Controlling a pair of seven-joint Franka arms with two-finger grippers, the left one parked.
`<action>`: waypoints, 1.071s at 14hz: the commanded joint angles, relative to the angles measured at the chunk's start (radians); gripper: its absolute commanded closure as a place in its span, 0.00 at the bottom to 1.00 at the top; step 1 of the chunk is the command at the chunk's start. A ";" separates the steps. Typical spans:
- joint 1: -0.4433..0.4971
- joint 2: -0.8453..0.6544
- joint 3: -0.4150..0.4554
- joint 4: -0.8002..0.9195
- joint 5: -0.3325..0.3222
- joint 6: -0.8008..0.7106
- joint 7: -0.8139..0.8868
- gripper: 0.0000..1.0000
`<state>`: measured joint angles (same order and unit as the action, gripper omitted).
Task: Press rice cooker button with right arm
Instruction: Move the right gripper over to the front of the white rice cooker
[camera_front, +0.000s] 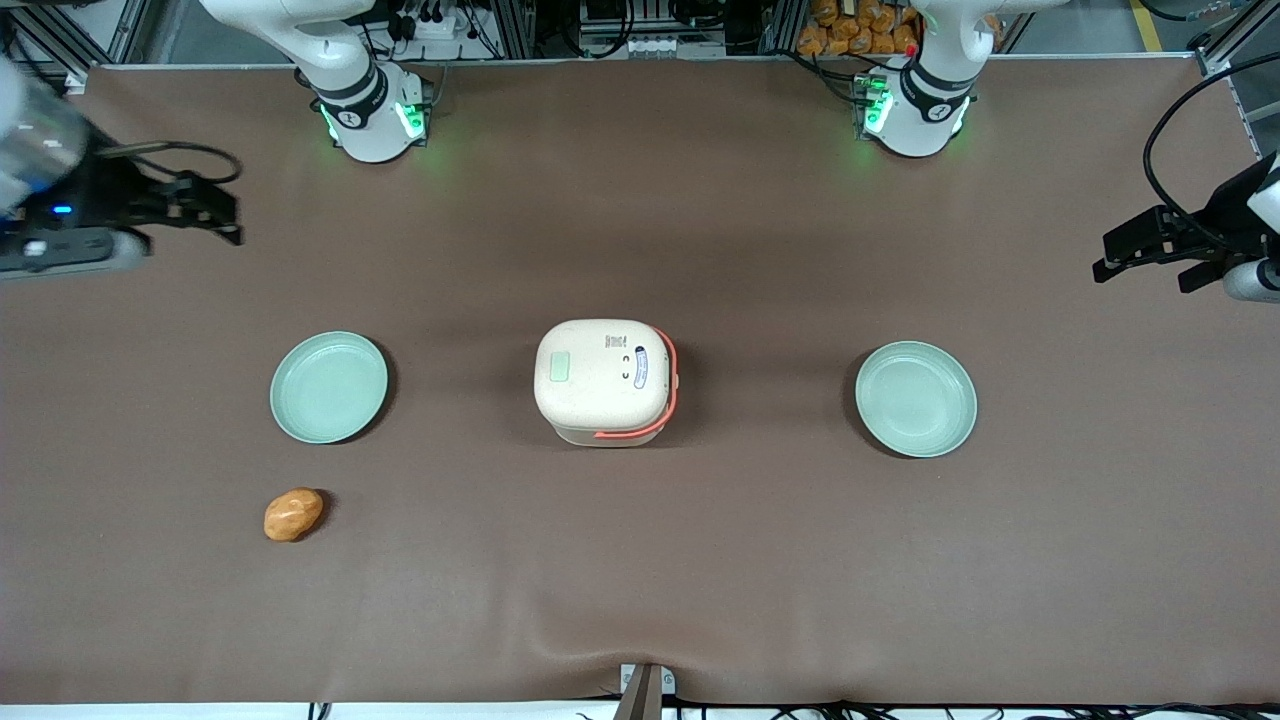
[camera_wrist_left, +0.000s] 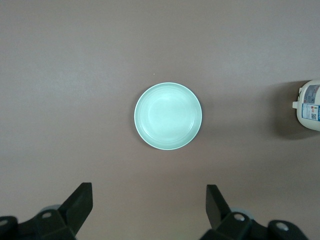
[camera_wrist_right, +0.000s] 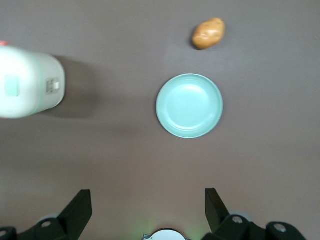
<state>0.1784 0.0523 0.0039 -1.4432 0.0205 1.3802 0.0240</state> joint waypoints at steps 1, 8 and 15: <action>0.088 0.066 -0.004 0.032 -0.004 -0.010 -0.010 0.00; 0.249 0.175 -0.001 0.032 0.001 0.153 0.126 0.87; 0.276 0.306 0.002 0.026 0.174 0.390 0.128 1.00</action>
<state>0.4498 0.3182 0.0090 -1.4427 0.1639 1.7392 0.1452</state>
